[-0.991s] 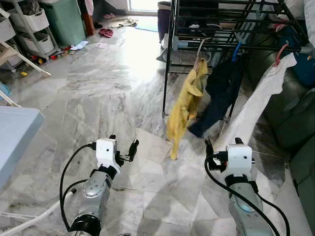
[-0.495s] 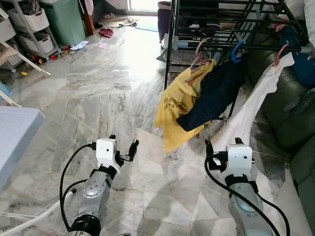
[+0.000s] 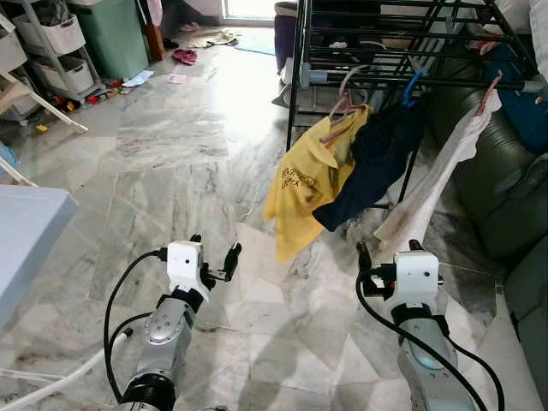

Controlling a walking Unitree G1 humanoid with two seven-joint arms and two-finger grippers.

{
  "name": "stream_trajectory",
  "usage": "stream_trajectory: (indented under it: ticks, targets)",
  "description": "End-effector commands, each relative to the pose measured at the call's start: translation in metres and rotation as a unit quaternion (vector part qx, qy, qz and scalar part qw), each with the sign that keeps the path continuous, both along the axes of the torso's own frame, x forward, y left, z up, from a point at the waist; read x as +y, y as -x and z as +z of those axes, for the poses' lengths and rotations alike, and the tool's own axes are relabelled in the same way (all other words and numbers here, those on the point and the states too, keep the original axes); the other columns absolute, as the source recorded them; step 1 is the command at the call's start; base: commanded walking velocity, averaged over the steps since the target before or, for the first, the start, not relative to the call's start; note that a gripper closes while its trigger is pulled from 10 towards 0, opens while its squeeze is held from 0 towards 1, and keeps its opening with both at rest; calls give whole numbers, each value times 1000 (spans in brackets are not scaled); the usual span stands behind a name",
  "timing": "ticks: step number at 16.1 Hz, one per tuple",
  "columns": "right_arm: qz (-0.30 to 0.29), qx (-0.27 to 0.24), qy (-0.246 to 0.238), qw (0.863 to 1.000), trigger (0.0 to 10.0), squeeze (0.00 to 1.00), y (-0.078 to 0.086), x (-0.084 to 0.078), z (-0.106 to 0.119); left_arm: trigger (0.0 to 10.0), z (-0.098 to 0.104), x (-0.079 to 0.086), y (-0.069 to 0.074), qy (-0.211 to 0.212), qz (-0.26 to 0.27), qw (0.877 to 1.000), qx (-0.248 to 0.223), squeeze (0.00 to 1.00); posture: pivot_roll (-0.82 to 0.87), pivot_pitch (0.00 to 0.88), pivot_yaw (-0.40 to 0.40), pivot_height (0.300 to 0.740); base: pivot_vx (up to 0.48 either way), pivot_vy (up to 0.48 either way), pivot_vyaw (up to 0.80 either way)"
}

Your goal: Hang hanger

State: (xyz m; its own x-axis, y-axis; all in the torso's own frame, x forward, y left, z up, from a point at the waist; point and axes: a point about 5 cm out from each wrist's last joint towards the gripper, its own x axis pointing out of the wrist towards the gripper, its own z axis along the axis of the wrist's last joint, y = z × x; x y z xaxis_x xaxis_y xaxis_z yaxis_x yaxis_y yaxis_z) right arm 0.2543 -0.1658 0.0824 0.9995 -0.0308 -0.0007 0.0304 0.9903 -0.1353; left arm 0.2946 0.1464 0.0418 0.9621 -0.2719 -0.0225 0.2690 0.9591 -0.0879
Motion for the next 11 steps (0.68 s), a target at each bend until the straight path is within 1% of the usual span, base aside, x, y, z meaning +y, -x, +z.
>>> stream_trajectory:
  ticks: [1,5,6,7,8,11]
  targets:
    - [-4,5,2,1000,10000,0,0,-2,-1,10000,4,1,-2,-6,0,1000,-8,0,-192,86,12,740,0,0,0]
    - [-4,5,2,1000,10000,0,0,-2,-1,10000,4,1,-2,-6,0,1000,-8,0,-192,86,12,740,0,0,0]
    - [-5,5,2,1000,10000,0,1,-2,-2,10000,4,1,-2,-7,0,1000,-9,0,0,0,0,740,0,0,0]
    - [-18,35,-21,999,10000,0,2,-4,-13,10000,-4,-2,1,-2,-10,1000,21,0,-181,85,17,740,0,0,0]
    - [-21,52,-33,998,10000,0,3,-4,-18,10000,-8,-3,3,-3,-16,999,34,0,-180,80,15,740,0,0,0]
    - [-23,57,-47,997,10000,0,3,-4,-20,10000,-11,-3,4,-7,-15,999,36,0,-182,60,16,740,0,0,0]
